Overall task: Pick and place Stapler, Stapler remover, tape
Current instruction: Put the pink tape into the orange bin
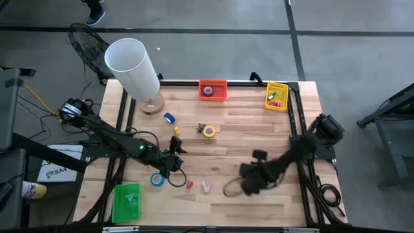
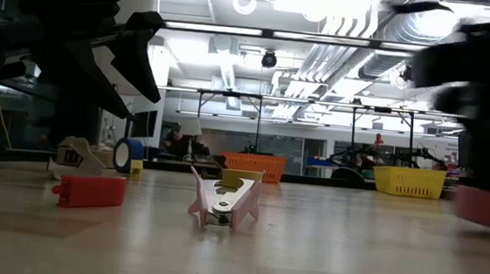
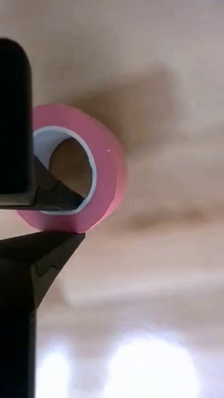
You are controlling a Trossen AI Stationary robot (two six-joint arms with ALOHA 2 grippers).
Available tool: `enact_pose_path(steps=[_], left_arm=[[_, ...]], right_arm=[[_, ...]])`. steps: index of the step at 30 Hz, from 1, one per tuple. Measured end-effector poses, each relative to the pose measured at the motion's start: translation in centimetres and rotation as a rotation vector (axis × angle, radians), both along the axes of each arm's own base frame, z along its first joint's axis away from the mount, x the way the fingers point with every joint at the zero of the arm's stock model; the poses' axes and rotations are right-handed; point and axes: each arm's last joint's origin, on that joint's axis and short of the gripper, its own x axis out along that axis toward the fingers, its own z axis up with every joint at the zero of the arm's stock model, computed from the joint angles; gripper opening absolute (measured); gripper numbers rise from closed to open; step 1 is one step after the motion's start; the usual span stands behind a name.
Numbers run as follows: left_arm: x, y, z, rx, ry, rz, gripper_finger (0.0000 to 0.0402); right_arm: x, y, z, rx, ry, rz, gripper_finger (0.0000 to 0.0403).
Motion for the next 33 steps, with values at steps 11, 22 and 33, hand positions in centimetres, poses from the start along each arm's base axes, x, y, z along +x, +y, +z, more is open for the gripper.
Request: enact_pose_path(steps=[11, 22, 33], left_arm=[[0.0, 0.0, 0.0, 0.003, 0.001, -0.002, 0.0223], [0.0, 0.0, 0.0, 0.004, 0.004, -0.002, 0.0223], [0.0, 0.0, 0.0, 0.004, 0.003, -0.002, 0.0223]], right_arm=[[6.7, -10.1, 0.6, -0.087, -0.205, -0.001, 0.0027], [9.8, -19.9, 2.2, -0.181, -0.471, -0.109, 0.0027], [9.7, -28.0, 4.3, -0.267, -0.733, -0.283, 0.0027]])
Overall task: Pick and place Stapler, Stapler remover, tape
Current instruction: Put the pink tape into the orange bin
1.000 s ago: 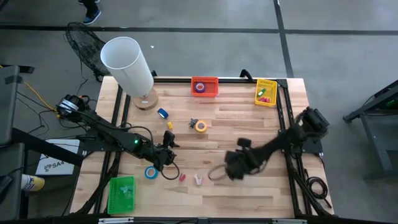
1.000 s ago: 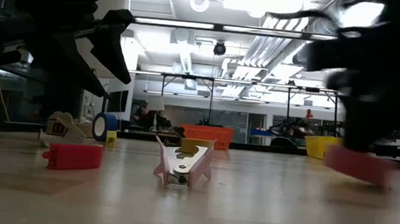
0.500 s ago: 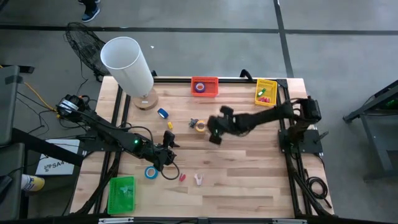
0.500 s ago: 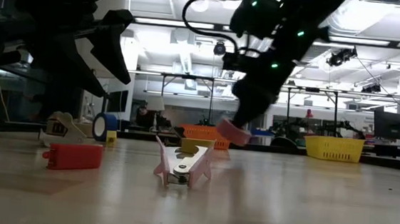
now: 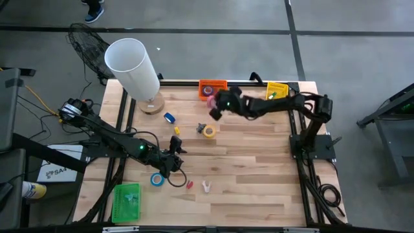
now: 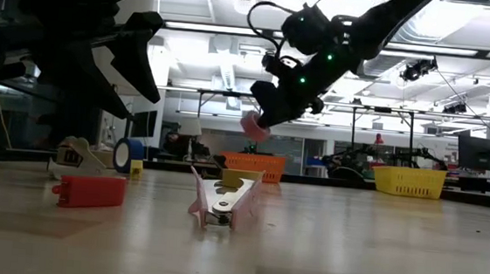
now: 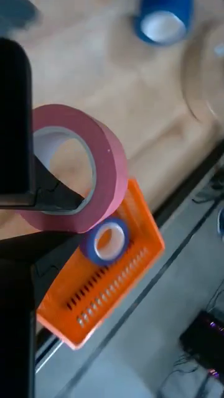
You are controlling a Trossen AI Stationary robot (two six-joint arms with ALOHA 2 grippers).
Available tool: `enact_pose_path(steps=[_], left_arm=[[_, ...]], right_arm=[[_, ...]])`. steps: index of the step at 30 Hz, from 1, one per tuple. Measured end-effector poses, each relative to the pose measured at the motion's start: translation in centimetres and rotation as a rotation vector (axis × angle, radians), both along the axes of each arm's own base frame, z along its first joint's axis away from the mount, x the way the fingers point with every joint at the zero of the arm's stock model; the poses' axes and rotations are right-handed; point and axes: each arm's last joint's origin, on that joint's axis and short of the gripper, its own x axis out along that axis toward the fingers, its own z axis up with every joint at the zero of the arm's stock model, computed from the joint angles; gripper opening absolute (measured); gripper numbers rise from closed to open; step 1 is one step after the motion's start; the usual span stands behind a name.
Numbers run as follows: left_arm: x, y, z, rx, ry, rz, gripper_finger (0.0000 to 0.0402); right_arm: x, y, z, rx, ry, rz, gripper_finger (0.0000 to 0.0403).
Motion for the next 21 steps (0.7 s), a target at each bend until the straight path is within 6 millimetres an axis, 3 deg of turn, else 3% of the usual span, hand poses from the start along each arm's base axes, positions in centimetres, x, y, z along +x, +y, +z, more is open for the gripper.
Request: enact_pose_path(steps=[6, 13, 16, 21], left_arm=[[0.0, 0.0, 0.0, 0.016, -0.002, -0.002, 0.0223], [0.0, 0.1, 0.1, 0.050, -0.007, -0.003, 0.0223], [0.1, 0.1, 0.1, 0.058, -0.008, -0.010, 0.0223], [0.0, 0.1, 0.1, 0.061, -0.004, -0.012, 0.0223]], right_arm=[[-0.2, -3.6, 2.3, 0.055, -0.075, -0.077, 0.0027], [1.0, -5.3, 7.5, 0.067, -0.040, -0.106, 0.0027], [1.6, -6.2, 8.9, 0.086, 0.005, -0.122, 0.0027], [2.7, -7.9, 9.0, 0.156, 0.092, -0.151, 0.0027]])
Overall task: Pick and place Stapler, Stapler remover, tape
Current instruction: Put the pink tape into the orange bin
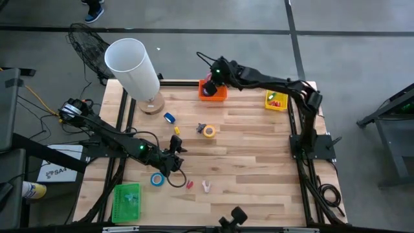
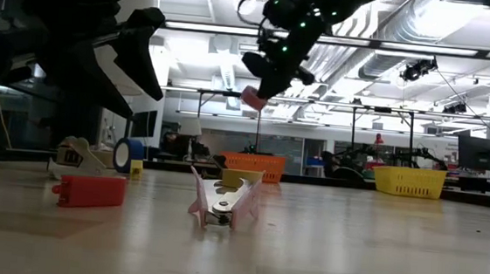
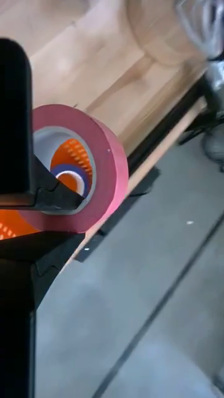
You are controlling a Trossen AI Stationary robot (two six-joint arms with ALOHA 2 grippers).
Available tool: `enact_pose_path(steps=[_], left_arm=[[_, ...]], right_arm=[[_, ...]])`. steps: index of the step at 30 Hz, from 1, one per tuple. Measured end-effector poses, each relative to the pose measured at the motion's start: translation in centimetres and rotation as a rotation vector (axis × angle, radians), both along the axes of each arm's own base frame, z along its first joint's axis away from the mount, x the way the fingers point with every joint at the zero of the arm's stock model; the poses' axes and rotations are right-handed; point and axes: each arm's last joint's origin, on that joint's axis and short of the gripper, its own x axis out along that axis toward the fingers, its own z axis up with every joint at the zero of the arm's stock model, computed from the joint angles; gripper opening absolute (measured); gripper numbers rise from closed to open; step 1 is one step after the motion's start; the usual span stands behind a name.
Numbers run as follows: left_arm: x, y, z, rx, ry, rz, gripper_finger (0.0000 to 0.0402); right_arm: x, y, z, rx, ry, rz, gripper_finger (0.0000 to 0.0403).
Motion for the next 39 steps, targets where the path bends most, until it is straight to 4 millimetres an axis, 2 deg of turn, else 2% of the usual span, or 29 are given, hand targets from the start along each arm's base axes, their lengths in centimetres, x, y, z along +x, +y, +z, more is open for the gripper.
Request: enact_pose_path(steps=[9, 18, 39], left_arm=[[0.0, 0.0, 0.0, 0.000, 0.001, 0.000, 0.0223], [0.0, 0.0, 0.0, 0.001, 0.003, 0.000, 0.0223], [0.0, 0.0, 0.0, -0.001, 0.004, -0.002, 0.0223]], right_arm=[[2.6, -2.4, -3.7, 0.108, 0.169, 0.005, 0.0027], [2.0, -4.4, -6.5, 0.215, 0.300, -0.050, 0.0027], [0.9, -5.3, -7.8, 0.277, 0.360, -0.097, 0.0031]])
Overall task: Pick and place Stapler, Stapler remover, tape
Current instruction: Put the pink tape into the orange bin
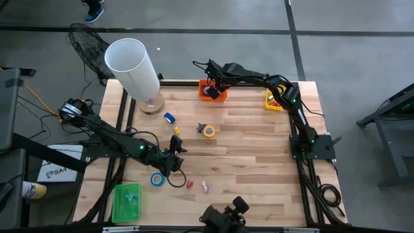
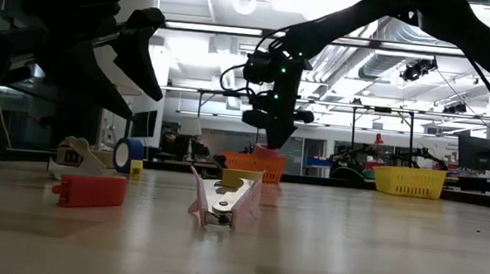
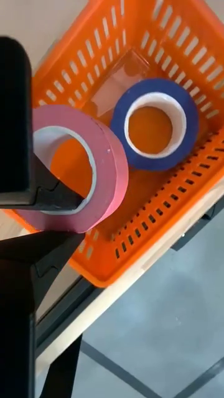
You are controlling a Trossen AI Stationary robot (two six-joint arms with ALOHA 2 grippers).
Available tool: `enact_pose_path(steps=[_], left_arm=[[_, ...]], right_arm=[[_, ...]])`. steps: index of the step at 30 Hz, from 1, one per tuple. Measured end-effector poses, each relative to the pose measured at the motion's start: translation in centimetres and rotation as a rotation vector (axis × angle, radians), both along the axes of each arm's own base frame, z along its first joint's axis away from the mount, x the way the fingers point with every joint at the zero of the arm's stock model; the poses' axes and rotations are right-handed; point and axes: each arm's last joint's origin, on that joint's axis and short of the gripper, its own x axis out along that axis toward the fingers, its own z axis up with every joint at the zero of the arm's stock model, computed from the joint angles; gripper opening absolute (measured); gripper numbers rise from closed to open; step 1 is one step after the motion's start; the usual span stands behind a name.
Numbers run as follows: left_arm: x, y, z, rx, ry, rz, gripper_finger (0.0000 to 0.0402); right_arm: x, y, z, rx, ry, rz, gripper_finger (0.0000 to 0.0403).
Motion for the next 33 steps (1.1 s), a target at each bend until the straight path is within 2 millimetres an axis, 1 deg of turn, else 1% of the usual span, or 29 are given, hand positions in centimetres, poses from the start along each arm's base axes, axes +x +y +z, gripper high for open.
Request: enact_pose_path(steps=[15, 24, 33], left_arm=[[0.00, 0.00, 0.00, 0.000, 0.000, 0.000, 0.0223], [0.00, 0.00, 0.00, 0.000, 0.000, 0.001, 0.0223], [0.00, 0.00, 0.00, 0.001, 0.000, 0.001, 0.0223]], right_arm=[[-0.21, -0.10, -0.08, 0.048, -0.014, 0.010, 0.0031], [-0.32, 0.08, -0.16, 0.082, -0.007, 0.034, 0.0048], [-0.29, 0.14, -0.17, 0.092, -0.007, 0.056, 0.0054]])
